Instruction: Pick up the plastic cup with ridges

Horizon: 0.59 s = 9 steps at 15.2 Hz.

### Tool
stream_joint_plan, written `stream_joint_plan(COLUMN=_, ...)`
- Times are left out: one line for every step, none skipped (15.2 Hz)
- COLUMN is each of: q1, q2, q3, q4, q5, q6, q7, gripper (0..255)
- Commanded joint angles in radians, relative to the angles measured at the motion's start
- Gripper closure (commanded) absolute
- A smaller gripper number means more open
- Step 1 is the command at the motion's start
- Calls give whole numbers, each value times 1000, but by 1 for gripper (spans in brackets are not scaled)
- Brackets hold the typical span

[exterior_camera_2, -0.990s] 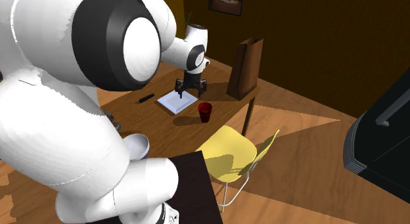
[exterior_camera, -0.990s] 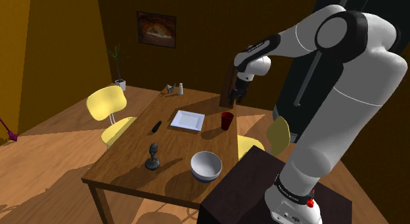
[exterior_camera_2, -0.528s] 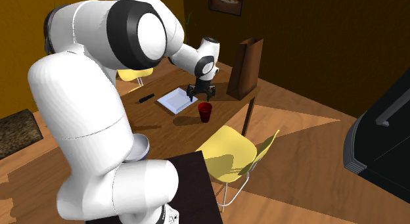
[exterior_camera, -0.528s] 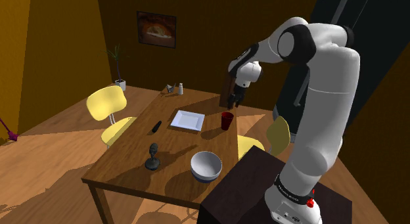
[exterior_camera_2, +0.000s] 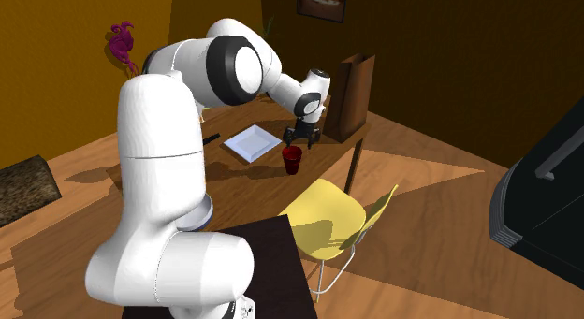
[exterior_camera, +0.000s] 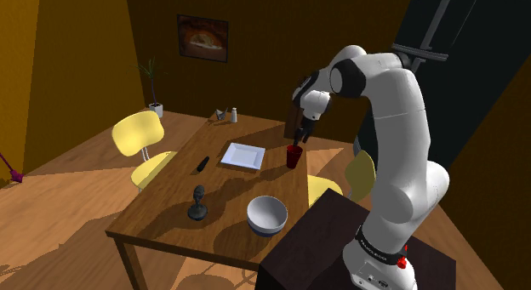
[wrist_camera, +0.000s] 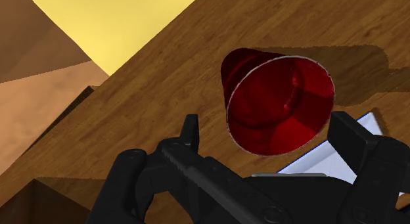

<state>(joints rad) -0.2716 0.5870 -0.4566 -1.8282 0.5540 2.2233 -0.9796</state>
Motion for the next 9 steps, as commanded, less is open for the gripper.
stream_joint_plan(q1=-31, q2=64, q3=17, q4=67, q5=21, q6=-12, q7=-17, gripper=0)
stream_joint_plan(q1=-34, q2=74, q3=21, q4=68, q5=26, q6=-5, q7=-21, gripper=0)
stream_joint_plan(q1=-37, q2=83, q3=25, q4=69, q5=31, q6=3, q7=-25, gripper=0)
stream_joint_plan(q1=-40, q2=93, q3=29, q4=70, q5=37, q6=10, q7=-29, gripper=0)
stream_joint_plan(q1=-43, q2=102, q3=33, q4=72, q5=42, q6=18, q7=-33, gripper=0)
stream_joint_plan(q1=-45, q2=112, q3=37, q4=74, q5=47, q6=25, q7=-37, gripper=0)
stream_joint_plan(q1=-48, q2=122, q3=41, q4=76, q5=52, q6=32, q7=-41, gripper=0)
stream_joint_plan(q1=-51, q2=132, q3=46, q4=78, q5=57, q6=39, q7=-45, gripper=0)
stream_joint_plan(q1=-53, q2=137, q3=48, q4=79, q5=60, q6=43, q7=-48, gripper=0)
